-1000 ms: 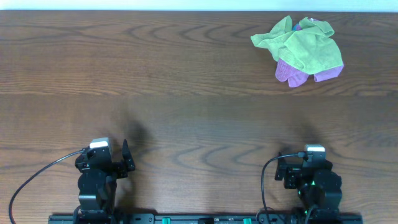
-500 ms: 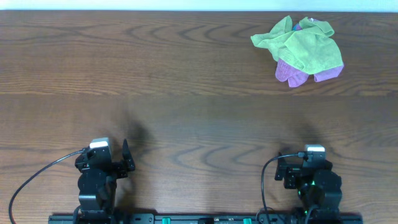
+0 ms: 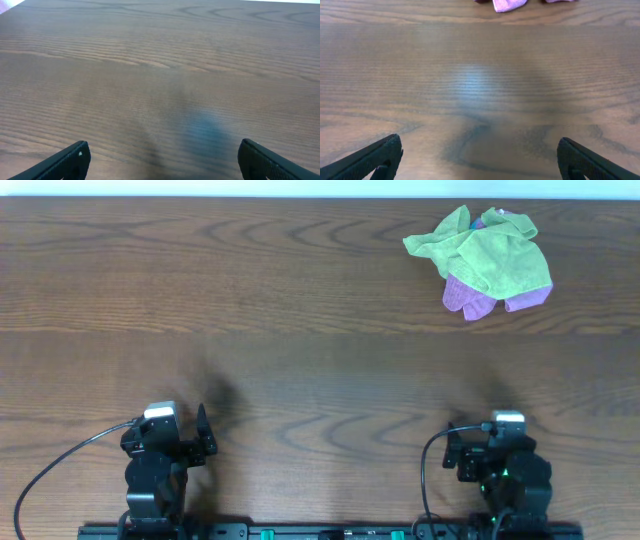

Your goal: Fold the cloth

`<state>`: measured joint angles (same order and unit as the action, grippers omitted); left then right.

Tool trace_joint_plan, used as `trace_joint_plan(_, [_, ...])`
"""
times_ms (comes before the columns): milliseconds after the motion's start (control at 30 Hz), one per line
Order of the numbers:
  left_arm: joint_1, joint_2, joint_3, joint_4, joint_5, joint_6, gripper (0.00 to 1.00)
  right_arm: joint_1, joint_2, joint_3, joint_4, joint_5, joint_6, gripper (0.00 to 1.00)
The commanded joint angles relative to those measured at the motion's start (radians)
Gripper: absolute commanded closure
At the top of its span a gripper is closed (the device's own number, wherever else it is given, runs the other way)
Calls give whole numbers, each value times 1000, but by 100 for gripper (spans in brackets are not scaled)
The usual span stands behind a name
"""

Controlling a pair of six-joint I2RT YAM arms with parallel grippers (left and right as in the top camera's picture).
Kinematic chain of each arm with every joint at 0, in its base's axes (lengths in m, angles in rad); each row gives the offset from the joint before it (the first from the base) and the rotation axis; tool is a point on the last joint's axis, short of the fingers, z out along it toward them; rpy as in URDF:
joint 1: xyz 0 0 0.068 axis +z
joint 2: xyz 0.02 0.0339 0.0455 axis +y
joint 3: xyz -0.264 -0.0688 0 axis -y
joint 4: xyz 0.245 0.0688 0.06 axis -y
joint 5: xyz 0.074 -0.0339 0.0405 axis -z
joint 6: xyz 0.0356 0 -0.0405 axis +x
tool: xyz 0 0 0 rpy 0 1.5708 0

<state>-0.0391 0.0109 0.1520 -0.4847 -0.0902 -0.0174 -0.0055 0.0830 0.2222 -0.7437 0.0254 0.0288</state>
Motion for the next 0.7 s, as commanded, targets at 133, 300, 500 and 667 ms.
trace_joint_plan(133, [6, -6, -14, -12, -17, 21, 5, -36, 343, 337, 0, -7, 75, 1])
trace_joint_plan(300, [6, -6, -14, -12, -17, 21, 5, -35, 637, 628, -4, -7, 75, 1])
trace_joint_plan(500, [6, -6, -14, -12, -17, 21, 4, -35, 977, 1004, -91, -7, 58, 1])
trace_joint_plan(667, [6, -6, -14, -12, -17, 21, 4, -38, 1249, 1271, -167, 16, 6, 1])
